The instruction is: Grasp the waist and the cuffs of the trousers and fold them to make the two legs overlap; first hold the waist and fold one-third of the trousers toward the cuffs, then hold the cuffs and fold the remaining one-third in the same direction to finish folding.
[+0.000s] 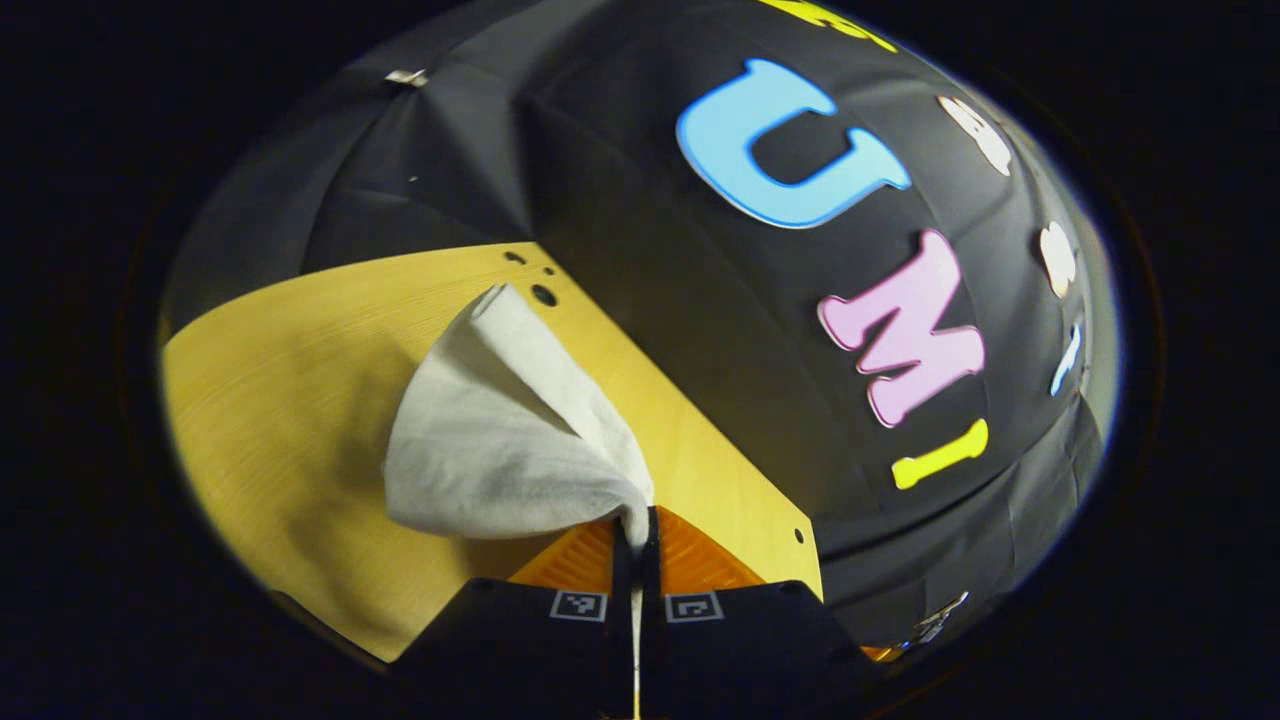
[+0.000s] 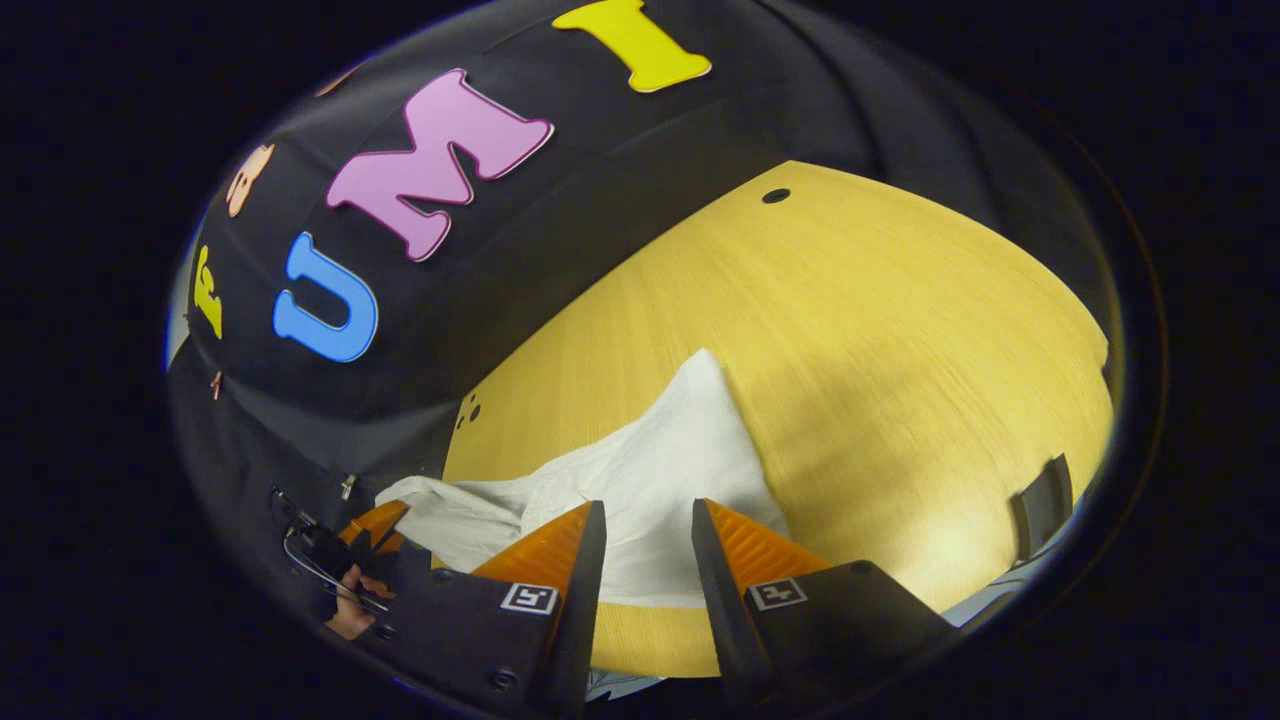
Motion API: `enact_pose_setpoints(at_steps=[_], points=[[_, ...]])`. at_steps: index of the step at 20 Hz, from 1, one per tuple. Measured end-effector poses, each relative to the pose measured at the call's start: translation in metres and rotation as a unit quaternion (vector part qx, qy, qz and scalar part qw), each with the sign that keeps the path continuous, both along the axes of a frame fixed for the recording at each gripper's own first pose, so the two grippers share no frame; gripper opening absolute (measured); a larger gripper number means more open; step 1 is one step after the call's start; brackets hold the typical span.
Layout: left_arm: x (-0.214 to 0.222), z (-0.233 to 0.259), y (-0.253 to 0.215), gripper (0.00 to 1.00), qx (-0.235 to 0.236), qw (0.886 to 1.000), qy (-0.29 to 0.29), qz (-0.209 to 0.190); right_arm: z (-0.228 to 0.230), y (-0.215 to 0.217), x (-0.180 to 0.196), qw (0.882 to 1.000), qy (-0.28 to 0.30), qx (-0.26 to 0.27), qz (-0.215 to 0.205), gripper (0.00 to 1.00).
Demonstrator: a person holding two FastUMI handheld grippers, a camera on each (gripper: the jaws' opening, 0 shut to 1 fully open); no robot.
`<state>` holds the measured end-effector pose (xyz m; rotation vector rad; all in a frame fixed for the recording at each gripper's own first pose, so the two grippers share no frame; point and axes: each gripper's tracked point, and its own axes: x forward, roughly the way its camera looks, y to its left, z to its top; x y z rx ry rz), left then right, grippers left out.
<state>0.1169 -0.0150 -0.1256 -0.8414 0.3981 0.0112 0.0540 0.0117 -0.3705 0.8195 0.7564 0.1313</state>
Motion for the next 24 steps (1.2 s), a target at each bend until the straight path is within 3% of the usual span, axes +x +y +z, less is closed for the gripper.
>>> enact_pose_setpoints(at_steps=[9,13,18,24], points=[[0.021,0.041,-0.124,0.07,0.082,0.987,-0.031,-0.134,0.000,-0.071,-0.013,0.997,-0.002,0.005,-0.072,0.54],[0.026,0.034,-0.176,0.10,0.101,0.978,-0.021,-0.181,-0.004,-0.091,-0.021,0.996,0.002,0.004,-0.089,0.54],[0.020,0.010,-0.226,0.07,0.117,0.967,0.005,-0.228,-0.010,-0.114,-0.030,0.994,0.006,0.006,-0.111,0.54],[-0.001,-0.039,-0.278,0.10,0.141,0.945,0.053,-0.291,-0.014,-0.127,-0.041,0.991,0.014,0.006,-0.134,0.54]])
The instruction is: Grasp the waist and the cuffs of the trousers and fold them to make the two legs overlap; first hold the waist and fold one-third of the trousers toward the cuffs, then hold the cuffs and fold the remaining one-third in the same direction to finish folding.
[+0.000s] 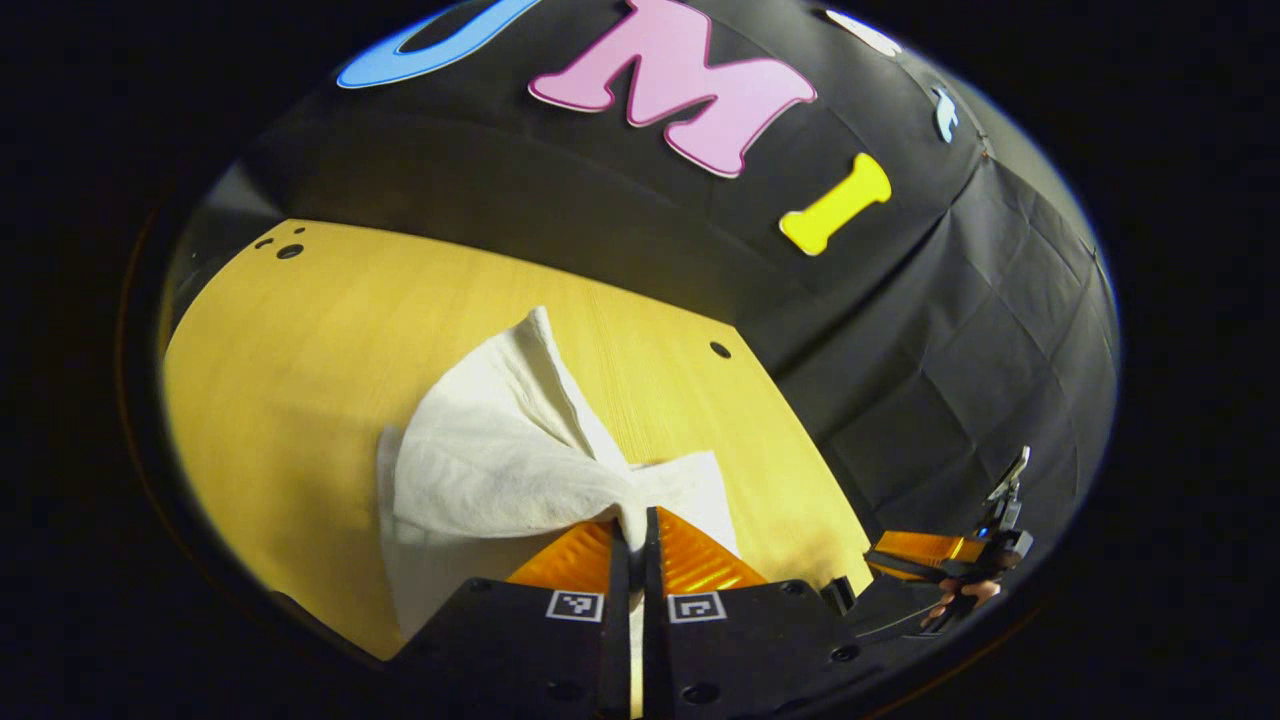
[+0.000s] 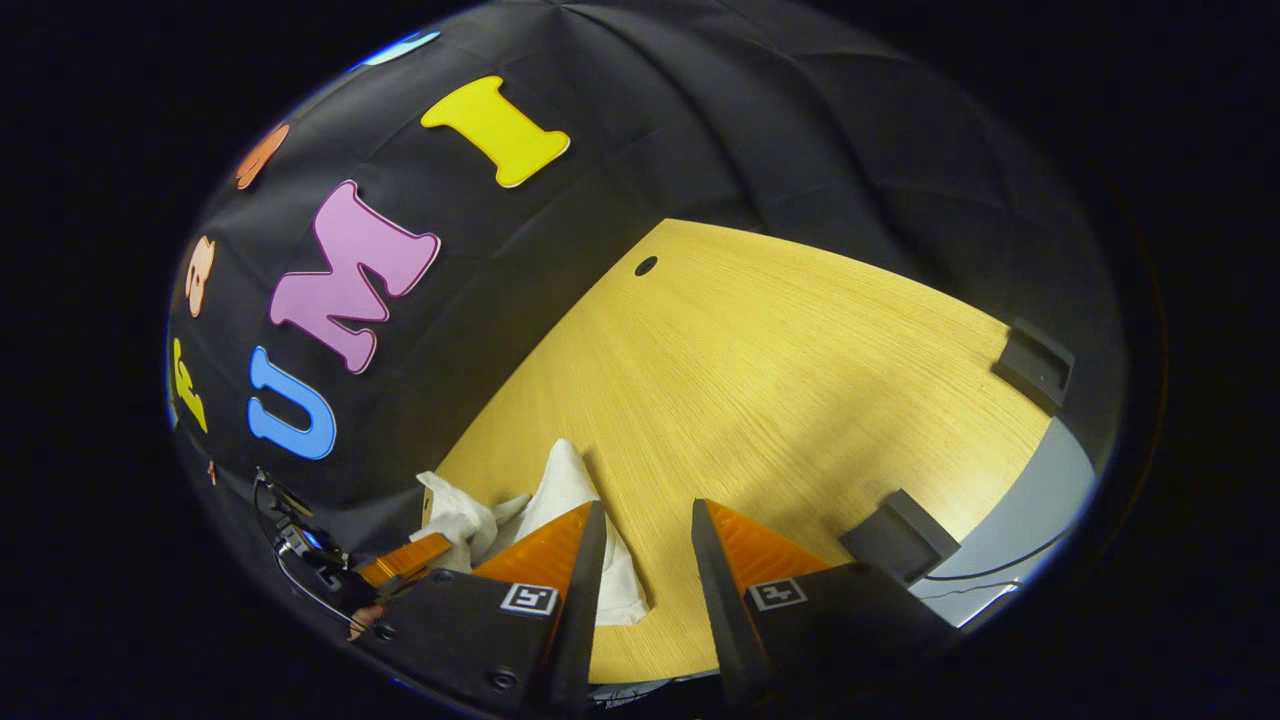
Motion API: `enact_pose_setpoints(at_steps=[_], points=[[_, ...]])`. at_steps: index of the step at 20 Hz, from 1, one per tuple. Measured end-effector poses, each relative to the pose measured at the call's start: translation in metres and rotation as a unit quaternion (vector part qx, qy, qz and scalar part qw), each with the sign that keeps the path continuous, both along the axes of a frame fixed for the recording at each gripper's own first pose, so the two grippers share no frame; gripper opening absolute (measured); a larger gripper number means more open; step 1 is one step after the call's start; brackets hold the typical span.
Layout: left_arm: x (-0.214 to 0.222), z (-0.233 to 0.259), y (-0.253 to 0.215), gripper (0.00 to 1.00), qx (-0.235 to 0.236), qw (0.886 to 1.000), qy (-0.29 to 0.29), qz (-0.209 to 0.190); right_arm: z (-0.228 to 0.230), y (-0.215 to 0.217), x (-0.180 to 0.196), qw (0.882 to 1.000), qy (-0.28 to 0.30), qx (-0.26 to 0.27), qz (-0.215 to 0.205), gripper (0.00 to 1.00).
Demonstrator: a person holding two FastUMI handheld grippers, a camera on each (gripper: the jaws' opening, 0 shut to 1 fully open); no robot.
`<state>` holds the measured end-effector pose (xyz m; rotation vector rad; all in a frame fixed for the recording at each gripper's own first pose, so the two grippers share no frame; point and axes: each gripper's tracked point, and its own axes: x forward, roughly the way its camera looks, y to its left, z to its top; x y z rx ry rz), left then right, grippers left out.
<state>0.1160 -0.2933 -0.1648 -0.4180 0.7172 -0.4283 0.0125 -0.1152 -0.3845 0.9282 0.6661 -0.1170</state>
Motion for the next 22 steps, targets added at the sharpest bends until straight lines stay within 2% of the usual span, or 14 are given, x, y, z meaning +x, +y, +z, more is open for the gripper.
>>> enact_pose_setpoints(at_steps=[2,3,4,5,6,8,10,11,12,13,16,20,22], points=[[-0.010,-0.011,-0.013,0.12,0.003,1.000,0.015,-0.020,0.002,-0.003,-0.003,1.000,0.001,-0.002,-0.008,0.54],[-0.015,-0.017,-0.017,0.22,0.005,0.999,0.022,-0.029,0.003,-0.005,-0.003,1.000,0.003,-0.002,-0.011,0.54],[-0.019,-0.019,-0.021,0.19,0.007,0.999,0.028,-0.038,0.003,-0.006,-0.005,1.000,0.004,-0.001,-0.013,0.54],[-0.023,-0.021,-0.025,0.36,0.009,0.998,0.032,-0.047,0.003,-0.004,-0.006,1.000,0.005,0.001,-0.015,0.54],[-0.027,-0.021,-0.027,0.48,0.009,0.998,0.035,-0.056,0.004,-0.003,-0.007,1.000,0.005,0.002,-0.015,0.54],[-0.032,-0.019,-0.028,0.45,0.007,0.996,0.037,-0.078,0.004,0.002,-0.007,1.000,0.004,-0.001,-0.009,0.54],[-0.038,-0.012,-0.032,0.58,0.014,0.995,0.027,-0.095,0.006,0.009,-0.005,1.000,0.003,-0.001,-0.002,0.54],[-0.043,-0.008,-0.034,0.72,0.020,0.994,0.017,-0.105,0.007,0.012,-0.004,1.000,0.003,0.000,0.001,0.54],[-0.045,-0.002,-0.036,0.72,0.029,0.993,0.002,-0.115,0.007,0.016,-0.002,1.000,0.002,0.000,0.003,0.54],[-0.049,0.002,-0.039,0.90,0.042,0.991,-0.015,-0.127,0.008,0.019,-0.003,1.000,0.002,0.000,0.006,0.54],[-0.058,0.015,-0.042,0.92,0.085,0.980,-0.062,-0.168,0.010,0.027,-0.001,1.000,0.001,0.000,0.013,0.54],[-0.073,0.021,-0.038,0.92,0.122,0.969,-0.085,-0.195,0.019,0.039,0.007,1.000,-0.007,0.003,0.018,0.54],[-0.077,0.025,-0.032,0.93,0.169,0.956,-0.112,-0.212,0.011,0.032,0.006,1.000,-0.009,0.001,0.024,0.54]])
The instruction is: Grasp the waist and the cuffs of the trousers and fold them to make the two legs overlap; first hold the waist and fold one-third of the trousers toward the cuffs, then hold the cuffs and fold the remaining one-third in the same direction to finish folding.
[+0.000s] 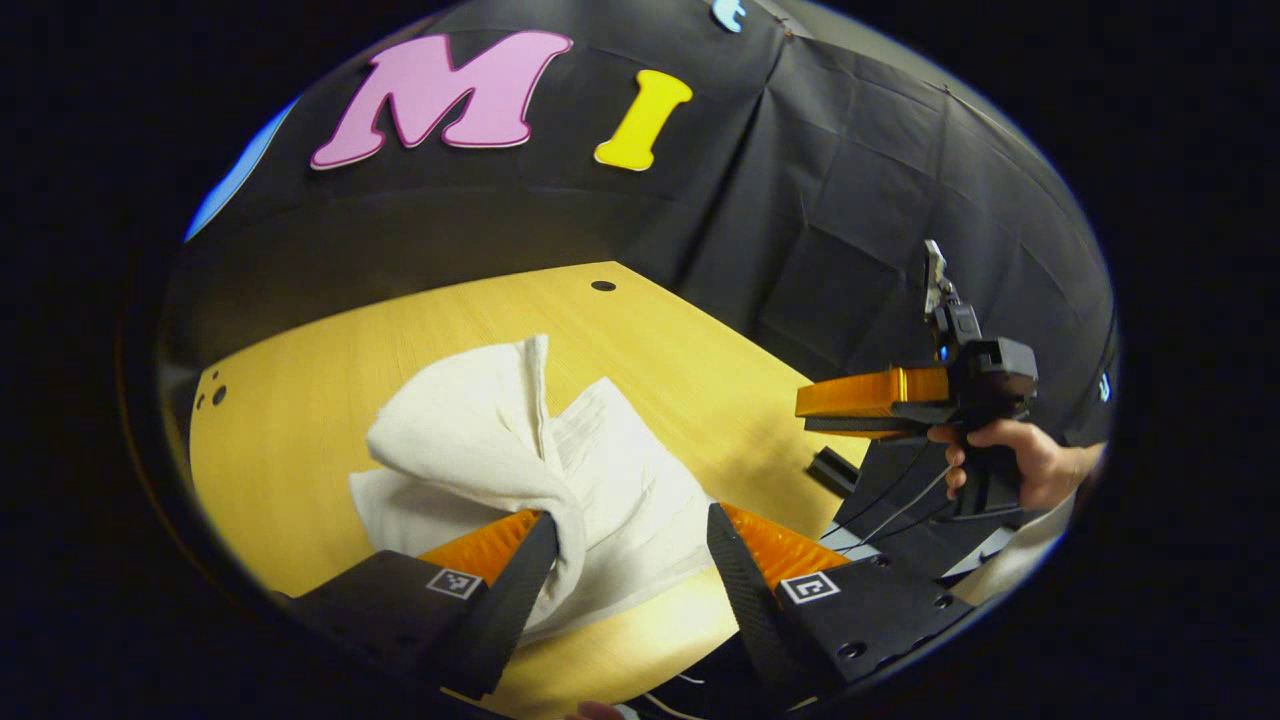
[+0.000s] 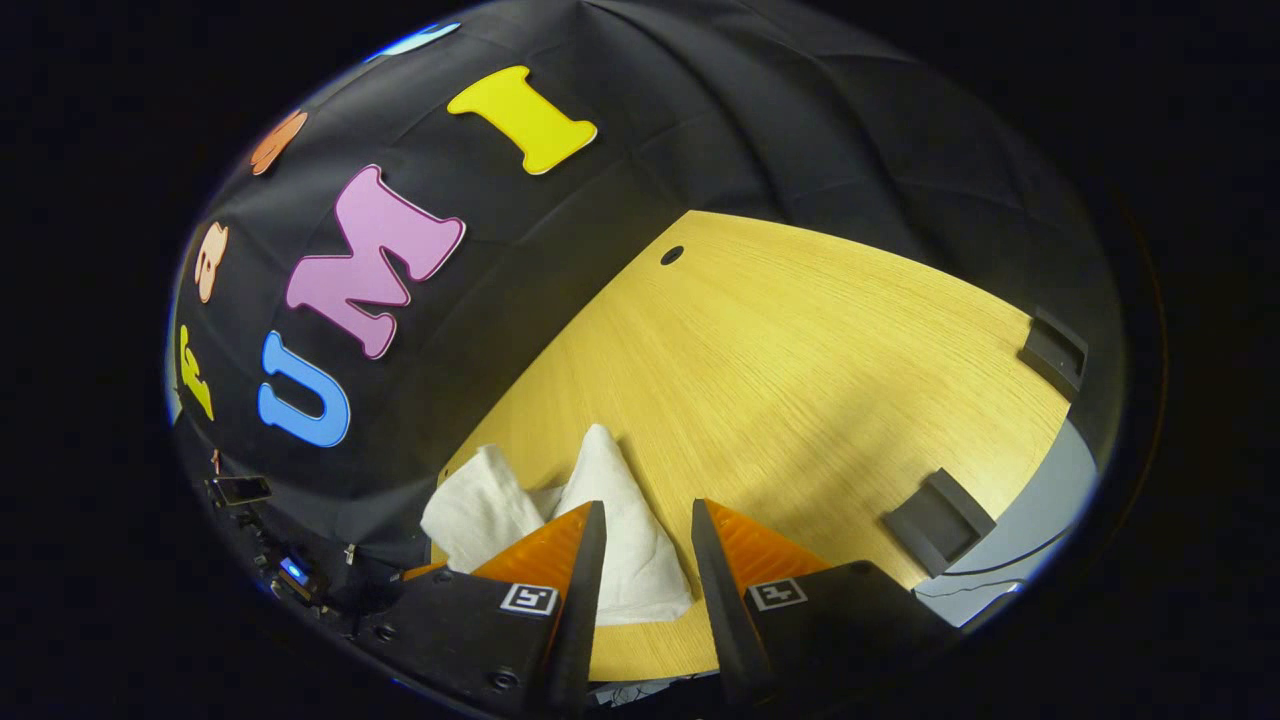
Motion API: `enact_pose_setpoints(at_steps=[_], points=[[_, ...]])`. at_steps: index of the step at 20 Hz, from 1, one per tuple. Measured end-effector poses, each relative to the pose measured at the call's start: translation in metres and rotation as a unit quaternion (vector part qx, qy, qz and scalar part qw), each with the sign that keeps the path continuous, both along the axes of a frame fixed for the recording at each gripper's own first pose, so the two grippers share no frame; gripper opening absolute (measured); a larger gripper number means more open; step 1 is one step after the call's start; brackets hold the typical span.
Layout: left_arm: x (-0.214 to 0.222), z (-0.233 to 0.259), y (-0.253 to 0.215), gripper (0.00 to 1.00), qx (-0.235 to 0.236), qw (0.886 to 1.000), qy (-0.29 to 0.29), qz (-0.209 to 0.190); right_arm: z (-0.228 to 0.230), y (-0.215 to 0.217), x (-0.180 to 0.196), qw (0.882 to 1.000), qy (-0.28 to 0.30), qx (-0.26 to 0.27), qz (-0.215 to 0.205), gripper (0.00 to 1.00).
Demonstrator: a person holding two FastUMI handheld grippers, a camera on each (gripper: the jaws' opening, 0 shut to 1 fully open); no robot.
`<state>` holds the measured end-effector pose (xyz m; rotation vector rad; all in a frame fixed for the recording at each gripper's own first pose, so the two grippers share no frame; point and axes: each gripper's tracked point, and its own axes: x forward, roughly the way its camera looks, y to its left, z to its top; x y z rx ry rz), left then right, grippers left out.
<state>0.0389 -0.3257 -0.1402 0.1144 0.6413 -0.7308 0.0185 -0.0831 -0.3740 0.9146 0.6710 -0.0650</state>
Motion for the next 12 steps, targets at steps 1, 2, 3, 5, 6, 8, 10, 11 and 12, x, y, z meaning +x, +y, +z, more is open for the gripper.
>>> enact_pose_setpoints(at_steps=[1,2,3,5,6,8,10,11,12], points=[[-0.001,0.003,0.000,0.93,0.022,0.999,-0.028,-0.016,0.001,0.004,0.001,1.000,-0.001,0.000,0.002,0.54],[-0.002,0.011,-0.003,0.93,0.036,0.997,-0.058,-0.035,0.002,0.007,0.001,1.000,-0.001,0.001,0.004,0.54],[-0.003,0.020,-0.007,0.93,0.041,0.995,-0.079,-0.049,0.004,0.010,0.001,1.000,-0.001,0.003,0.004,0.54],[-0.008,0.037,-0.014,0.93,0.029,0.993,-0.099,-0.063,0.005,0.015,0.000,1.000,-0.003,0.004,0.006,0.54],[-0.008,0.046,-0.018,0.92,0.013,0.993,-0.100,-0.060,0.007,0.018,-0.001,1.000,-0.005,0.003,0.008,0.54],[-0.003,0.061,-0.021,0.92,-0.028,0.995,-0.088,-0.036,0.016,0.024,-0.002,1.000,-0.013,0.005,0.012,0.54],[0.009,0.074,-0.009,0.94,-0.070,0.995,-0.067,0.008,0.030,0.032,0.000,1.000,-0.026,0.007,0.015,0.54],[0.016,0.078,0.000,0.95,-0.092,0.994,-0.057,0.032,0.038,0.036,0.003,0.999,-0.035,0.009,0.015,0.54],[0.022,0.083,0.010,0.95,-0.115,0.991,-0.048,0.054,0.048,0.041,0.005,0.999,-0.044,0.011,0.018,0.54]])
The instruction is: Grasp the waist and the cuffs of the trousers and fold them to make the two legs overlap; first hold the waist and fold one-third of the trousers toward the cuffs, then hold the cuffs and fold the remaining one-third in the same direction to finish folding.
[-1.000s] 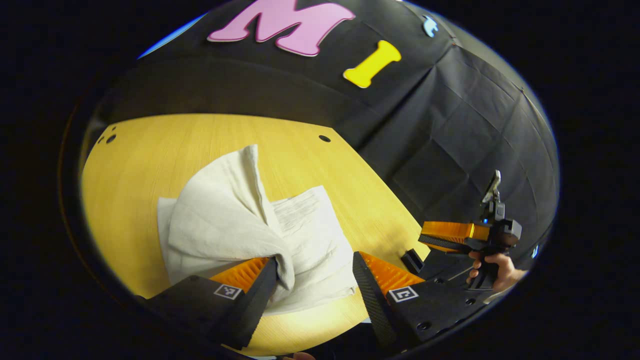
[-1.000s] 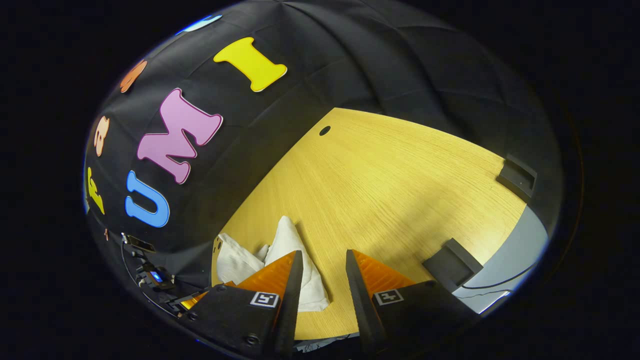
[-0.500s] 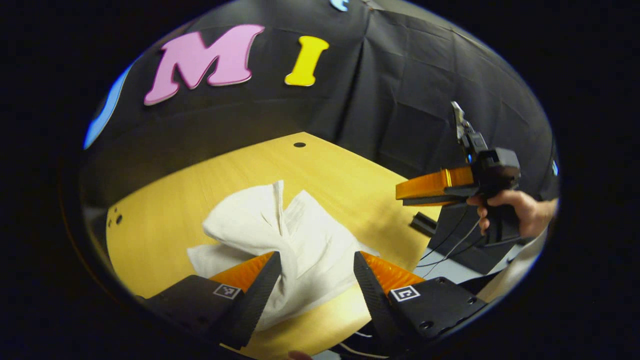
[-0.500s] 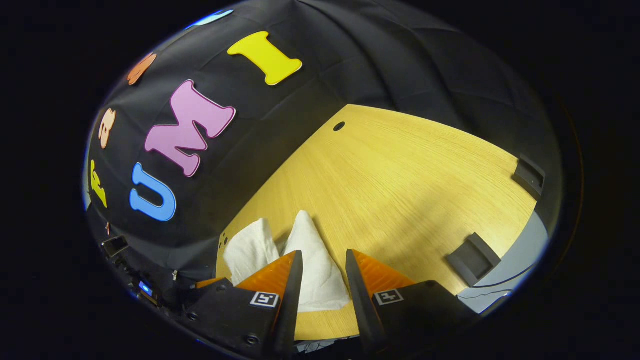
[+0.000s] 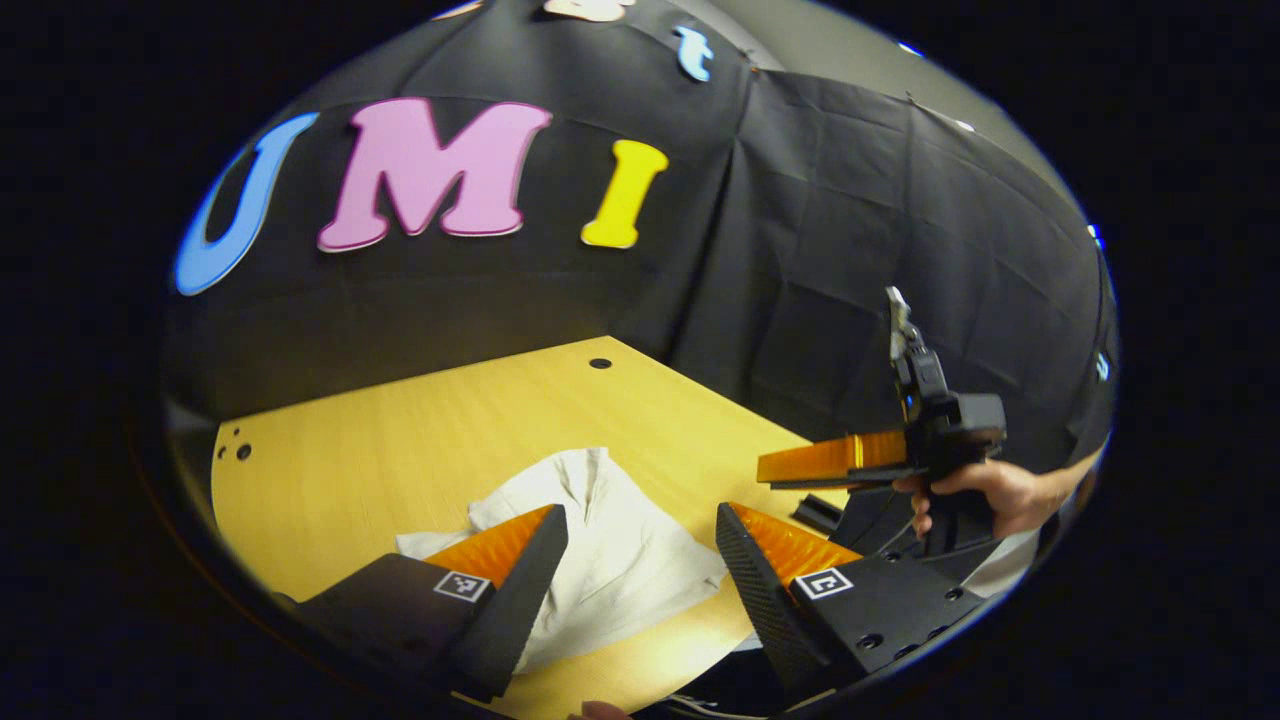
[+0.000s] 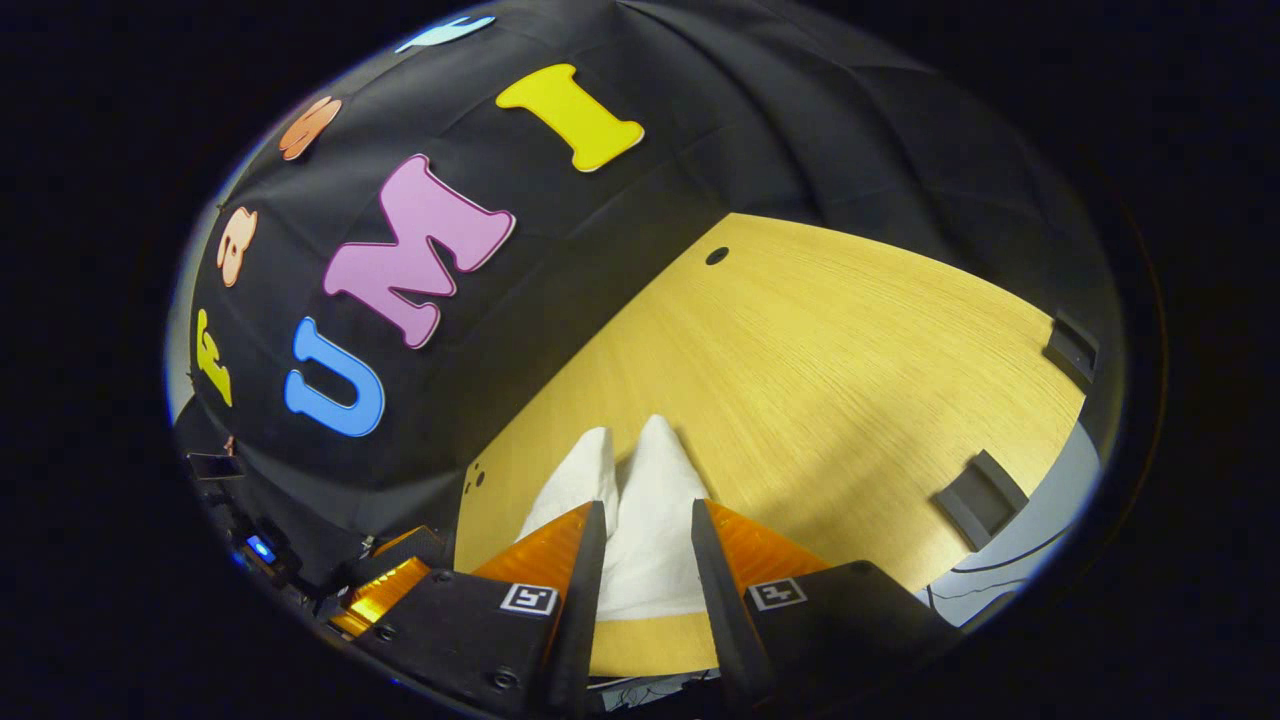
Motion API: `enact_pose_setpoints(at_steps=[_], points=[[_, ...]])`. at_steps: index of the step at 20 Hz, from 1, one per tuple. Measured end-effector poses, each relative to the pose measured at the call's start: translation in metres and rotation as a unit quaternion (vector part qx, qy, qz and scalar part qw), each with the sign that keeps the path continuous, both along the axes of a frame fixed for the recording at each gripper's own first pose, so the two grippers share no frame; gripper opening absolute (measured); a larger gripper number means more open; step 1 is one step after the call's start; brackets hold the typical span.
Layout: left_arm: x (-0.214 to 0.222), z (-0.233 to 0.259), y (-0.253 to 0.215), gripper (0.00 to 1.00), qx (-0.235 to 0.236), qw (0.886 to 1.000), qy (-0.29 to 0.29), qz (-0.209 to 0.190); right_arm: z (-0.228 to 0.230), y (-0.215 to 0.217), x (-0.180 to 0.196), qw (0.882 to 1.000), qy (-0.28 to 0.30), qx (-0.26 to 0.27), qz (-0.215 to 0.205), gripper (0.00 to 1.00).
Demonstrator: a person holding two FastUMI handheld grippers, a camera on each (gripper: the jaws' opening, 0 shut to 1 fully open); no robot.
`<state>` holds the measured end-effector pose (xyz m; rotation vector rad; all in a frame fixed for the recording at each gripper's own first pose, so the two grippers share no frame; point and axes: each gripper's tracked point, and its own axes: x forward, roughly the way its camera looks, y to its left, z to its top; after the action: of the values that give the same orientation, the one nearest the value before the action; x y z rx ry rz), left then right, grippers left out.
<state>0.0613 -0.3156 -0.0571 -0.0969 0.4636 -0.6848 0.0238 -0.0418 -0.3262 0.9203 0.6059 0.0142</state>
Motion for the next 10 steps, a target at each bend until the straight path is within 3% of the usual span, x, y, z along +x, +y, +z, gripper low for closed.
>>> enact_pose_setpoints(at_steps=[3,10], points=[[0.018,0.013,0.040,0.94,-0.048,0.996,0.007,0.069,0.026,0.020,0.004,0.999,-0.027,-0.004,0.019,0.54],[0.020,0.009,0.132,0.94,-0.075,0.976,0.027,0.203,0.062,0.059,0.013,0.996,-0.063,-0.021,0.056,0.55]])
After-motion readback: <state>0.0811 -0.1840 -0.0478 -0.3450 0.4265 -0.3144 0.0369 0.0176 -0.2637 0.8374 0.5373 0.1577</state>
